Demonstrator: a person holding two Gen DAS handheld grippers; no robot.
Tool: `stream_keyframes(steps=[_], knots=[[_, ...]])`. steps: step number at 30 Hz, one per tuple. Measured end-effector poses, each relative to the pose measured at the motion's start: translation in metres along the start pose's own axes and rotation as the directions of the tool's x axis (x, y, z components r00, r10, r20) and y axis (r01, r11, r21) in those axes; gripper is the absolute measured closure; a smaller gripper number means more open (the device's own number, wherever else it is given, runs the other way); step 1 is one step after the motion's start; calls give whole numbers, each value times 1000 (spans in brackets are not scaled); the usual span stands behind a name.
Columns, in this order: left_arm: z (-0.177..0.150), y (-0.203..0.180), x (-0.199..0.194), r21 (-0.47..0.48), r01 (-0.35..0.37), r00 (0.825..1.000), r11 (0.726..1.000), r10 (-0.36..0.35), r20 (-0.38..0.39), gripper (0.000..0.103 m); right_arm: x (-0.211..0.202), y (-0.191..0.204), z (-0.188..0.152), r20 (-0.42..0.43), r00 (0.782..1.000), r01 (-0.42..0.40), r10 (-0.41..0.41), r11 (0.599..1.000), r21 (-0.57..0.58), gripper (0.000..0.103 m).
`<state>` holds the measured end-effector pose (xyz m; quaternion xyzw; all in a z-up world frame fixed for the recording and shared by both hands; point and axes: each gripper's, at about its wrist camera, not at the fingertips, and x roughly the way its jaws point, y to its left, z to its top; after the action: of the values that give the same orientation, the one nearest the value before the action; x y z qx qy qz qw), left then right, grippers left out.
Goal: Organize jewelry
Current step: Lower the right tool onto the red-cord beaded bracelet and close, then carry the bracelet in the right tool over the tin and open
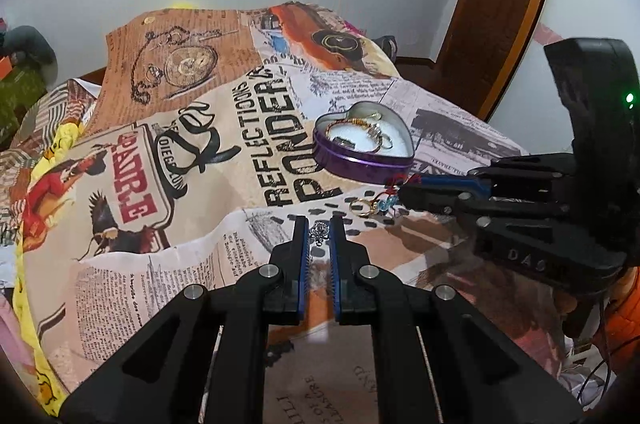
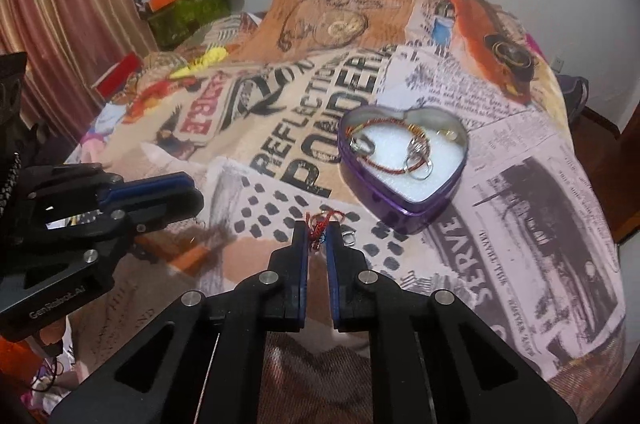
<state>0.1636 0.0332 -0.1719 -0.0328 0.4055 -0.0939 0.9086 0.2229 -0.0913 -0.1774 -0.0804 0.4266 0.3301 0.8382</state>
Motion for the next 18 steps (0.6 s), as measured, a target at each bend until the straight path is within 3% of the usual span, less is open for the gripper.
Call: stream_keyframes(steps=[18], knots=[[30, -26, -10, 32, 1, 998, 999, -3, 64, 95, -55, -19, 17, 162, 984, 67, -70, 997, 24, 95]])
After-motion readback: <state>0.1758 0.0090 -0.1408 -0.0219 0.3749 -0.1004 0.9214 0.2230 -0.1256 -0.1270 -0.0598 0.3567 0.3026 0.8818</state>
